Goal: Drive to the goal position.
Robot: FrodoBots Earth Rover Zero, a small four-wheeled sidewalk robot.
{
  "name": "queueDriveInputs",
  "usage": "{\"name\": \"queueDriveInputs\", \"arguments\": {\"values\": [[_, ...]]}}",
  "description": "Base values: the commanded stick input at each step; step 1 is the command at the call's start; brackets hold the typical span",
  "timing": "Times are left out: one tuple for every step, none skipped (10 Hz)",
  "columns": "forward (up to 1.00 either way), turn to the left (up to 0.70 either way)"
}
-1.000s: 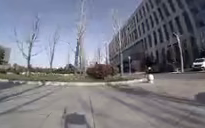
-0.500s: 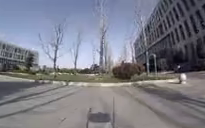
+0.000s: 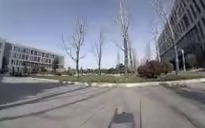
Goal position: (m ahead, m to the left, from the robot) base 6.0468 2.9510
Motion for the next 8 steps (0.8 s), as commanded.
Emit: {"name": "queueDriveInputs", "arguments": {"values": [[0.7, 0.35], [0.7, 0.35], [0.7, 0.35], [0.7, 0.35], [0.7, 0.35], [0.7, 0.35], [0.7, 0.35], [0.7, 0.35]]}}
